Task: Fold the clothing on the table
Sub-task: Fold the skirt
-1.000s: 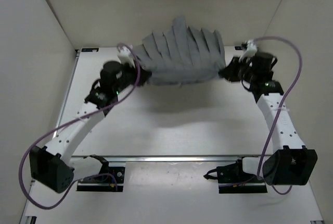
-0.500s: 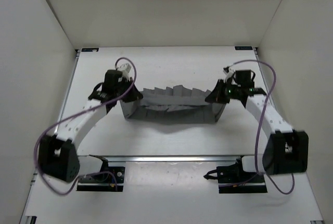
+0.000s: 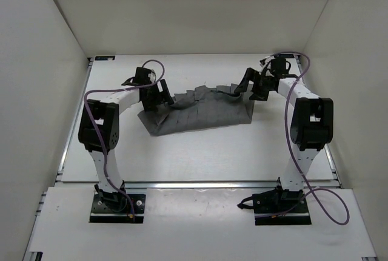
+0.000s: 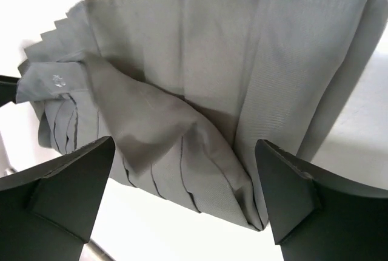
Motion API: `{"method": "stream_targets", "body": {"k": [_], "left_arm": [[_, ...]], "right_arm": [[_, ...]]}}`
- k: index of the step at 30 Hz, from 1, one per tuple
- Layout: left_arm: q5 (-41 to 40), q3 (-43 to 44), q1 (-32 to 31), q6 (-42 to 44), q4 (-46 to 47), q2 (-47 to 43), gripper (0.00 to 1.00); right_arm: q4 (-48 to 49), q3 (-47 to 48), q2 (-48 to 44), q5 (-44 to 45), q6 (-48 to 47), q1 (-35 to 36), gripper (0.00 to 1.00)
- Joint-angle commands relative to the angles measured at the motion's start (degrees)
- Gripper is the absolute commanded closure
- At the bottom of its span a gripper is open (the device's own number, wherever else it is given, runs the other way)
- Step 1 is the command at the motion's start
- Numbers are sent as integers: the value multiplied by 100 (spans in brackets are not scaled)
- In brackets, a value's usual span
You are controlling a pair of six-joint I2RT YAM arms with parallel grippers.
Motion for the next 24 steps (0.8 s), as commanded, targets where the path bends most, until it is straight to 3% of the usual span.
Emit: {"method": "stream_targets", "body": {"k": [1, 7, 11, 12, 14, 17, 24], "left_arm": [[-248, 176, 47, -6, 122, -721, 1], [-661, -947, -154, -15, 771, -1801, 4], [-732, -1845, -541, -382, 1641, -2417, 21], [-706, -1916, -672, -454, 1765, -2462, 28], [-810, -2014, -840, -507, 1636, -2445, 29], [-1345, -1961, -1130, -349, 1066, -2331, 15], [-1943, -2155, -1069, -340, 616, -2243, 10]], "right_arm": [[336, 270, -530, 261, -178, 16, 1], [-93, -282, -838, 763, -898, 17, 3], [45, -766, -1032, 667, -908, 16, 31], [90, -854, -1067, 650, -908, 16, 32], [64, -996, -1120, 894, -978, 51, 31], [-111, -996, -1041, 1168, -1276, 183, 4], [-411, -601, -602, 1555, -1619, 271, 1]]}}
